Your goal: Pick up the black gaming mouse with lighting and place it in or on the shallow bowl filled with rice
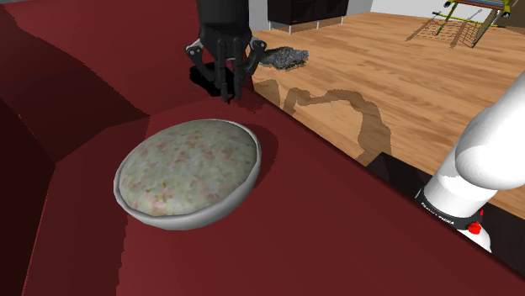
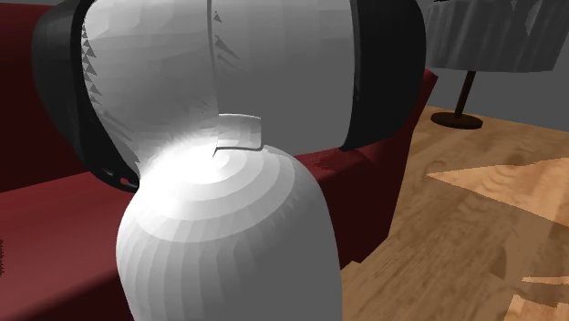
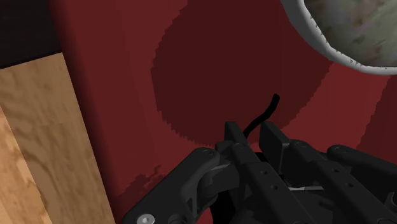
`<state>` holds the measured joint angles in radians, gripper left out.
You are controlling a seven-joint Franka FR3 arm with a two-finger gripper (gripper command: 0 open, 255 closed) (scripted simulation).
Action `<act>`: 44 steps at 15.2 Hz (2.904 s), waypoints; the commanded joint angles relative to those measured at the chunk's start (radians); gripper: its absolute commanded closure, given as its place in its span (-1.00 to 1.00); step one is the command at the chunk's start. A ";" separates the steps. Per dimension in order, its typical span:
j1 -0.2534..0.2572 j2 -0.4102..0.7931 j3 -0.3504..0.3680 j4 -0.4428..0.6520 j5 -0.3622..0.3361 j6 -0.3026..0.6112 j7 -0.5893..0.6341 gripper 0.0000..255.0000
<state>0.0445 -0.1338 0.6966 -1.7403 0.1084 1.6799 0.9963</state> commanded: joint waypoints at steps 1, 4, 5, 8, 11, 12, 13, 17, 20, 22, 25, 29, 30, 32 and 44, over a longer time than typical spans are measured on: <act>-0.001 0.008 0.001 0.038 -0.006 -0.032 0.004 1.00; -0.001 0.021 0.004 0.091 -0.014 -0.073 0.012 1.00; -0.001 0.027 0.005 0.109 -0.018 -0.087 0.015 1.00; 0.000 0.044 0.010 0.166 -0.029 -0.130 0.024 1.00; 0.002 0.066 0.016 0.227 -0.043 -0.174 0.036 1.00; 0.003 0.074 0.018 0.248 -0.048 -0.189 0.040 1.00; 0.005 0.082 0.021 0.270 -0.054 -0.204 0.044 1.00; 0.014 0.122 0.034 0.363 -0.080 -0.267 0.065 1.00; 0.023 0.150 0.043 0.424 -0.100 -0.308 0.079 1.00; 0.047 0.147 0.067 0.421 -0.100 -0.306 0.127 1.00; 0.087 0.154 0.107 0.427 -0.110 -0.306 0.206 1.00; 0.155 0.191 0.166 0.458 -0.145 -0.312 0.323 1.00; 0.176 0.205 0.181 0.469 -0.159 -0.315 0.355 1.00; 0.224 0.240 0.210 0.498 -0.192 -0.323 0.421 1.00; 0.280 0.240 0.249 0.377 -0.197 -0.206 0.526 1.00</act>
<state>0.3322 0.1178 0.9465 -1.3378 -0.0993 1.4549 1.5262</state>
